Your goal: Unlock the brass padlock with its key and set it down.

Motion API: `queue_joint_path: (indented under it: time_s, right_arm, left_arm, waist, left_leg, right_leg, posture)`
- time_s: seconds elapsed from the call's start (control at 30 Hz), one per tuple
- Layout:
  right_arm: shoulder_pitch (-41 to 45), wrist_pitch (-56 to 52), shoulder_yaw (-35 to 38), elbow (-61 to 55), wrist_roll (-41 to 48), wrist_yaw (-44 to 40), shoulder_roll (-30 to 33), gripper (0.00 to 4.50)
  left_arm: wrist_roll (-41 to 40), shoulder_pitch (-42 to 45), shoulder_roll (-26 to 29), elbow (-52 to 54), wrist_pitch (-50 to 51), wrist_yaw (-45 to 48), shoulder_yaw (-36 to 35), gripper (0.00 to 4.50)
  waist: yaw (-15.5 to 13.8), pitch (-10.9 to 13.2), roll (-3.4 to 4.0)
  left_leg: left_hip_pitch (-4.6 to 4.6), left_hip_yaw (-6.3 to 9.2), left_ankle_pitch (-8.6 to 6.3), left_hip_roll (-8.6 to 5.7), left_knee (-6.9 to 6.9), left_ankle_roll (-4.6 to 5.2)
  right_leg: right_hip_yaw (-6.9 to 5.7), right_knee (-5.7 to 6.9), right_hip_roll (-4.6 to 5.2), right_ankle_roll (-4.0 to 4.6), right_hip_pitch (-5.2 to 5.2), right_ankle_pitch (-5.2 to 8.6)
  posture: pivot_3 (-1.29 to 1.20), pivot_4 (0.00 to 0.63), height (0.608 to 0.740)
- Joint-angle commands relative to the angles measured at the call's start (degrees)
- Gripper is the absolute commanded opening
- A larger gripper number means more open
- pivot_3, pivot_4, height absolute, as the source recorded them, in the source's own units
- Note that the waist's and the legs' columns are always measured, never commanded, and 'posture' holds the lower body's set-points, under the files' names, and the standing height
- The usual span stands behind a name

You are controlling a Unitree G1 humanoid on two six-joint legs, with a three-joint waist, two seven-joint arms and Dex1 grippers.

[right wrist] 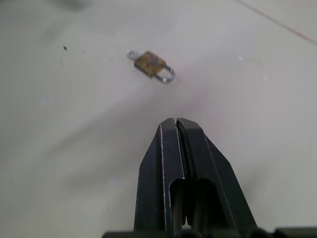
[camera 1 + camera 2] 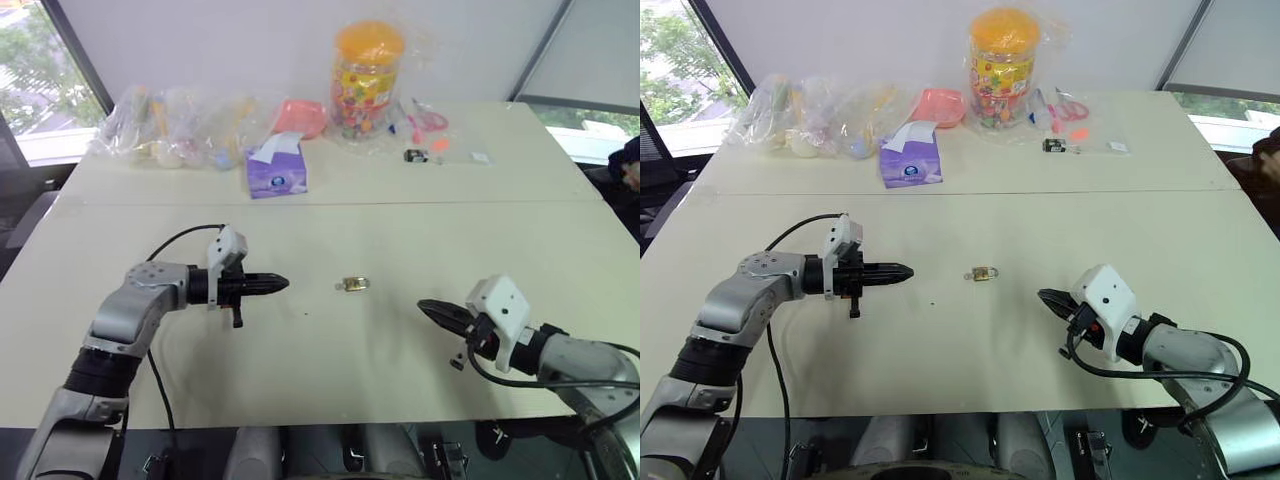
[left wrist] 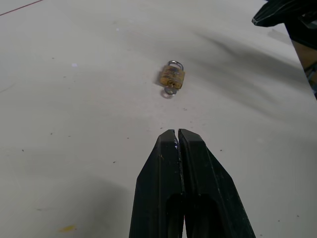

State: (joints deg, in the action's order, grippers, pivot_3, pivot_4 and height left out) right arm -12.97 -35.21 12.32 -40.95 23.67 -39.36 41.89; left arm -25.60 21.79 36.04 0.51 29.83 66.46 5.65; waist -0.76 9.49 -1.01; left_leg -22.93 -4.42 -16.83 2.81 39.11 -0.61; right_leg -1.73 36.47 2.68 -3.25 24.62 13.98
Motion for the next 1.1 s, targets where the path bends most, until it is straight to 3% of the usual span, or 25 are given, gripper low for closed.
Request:
queue_joint_path:
  time_s: [0.03,0.37,0.87,1.1]
  right_arm:
    - [1.19,-1.09,1.59,-2.32,1.66,0.57,0.45,0.00]
    - [1.31,-2.17,0.41,-2.99,1.54,1.85,0.21,0.00]
    - [3.70,-0.14,-3.26,0.07,-0.34,0.78,0.63,0.00]
    - [5.45,0.15,-3.70,1.56,-0.25,-0.42,1.27,0.00]
  left_arm:
    - [-1.23,0.84,0.24,3.28,0.07,0.82,-0.44,0.06]
    - [0.43,0.03,-1.99,4.68,-0.69,-3.62,-0.09,0.06]
    - [-0.43,-8.86,-6.94,16.50,1.80,-18.13,-2.17,0.06]
    - [-1.29,-12.03,-6.64,20.08,3.48,-20.77,-2.36,0.06]
  waist:
    - [0.02,0.00,0.00]
    - [0.04,0.00,0.00]
    - [0.06,0.00,-0.01]
    - [0.11,0.00,0.00]
  left_leg:
    - [-0.01,0.00,0.00,0.00,0.00,0.00]
    - [0.03,-0.01,0.00,0.00,0.00,0.00]
    - [0.13,-0.02,0.00,0.01,0.00,0.00]
    - [0.18,-0.03,0.00,0.02,0.00,0.00]
  right_leg:
    - [0.00,0.00,0.00,0.00,0.00,0.00]
    - [0.01,0.02,0.00,-0.01,-0.02,0.00]
    - [0.05,0.06,0.03,-0.02,-0.09,0.00]
    - [0.06,0.07,-0.01,-0.01,-0.10,0.00]
  posture:
    - [0.00,0.150,0.740]
    - [0.00,0.150,0.740]
    - [0.00,0.150,0.740]
    - [0.00,0.150,0.740]
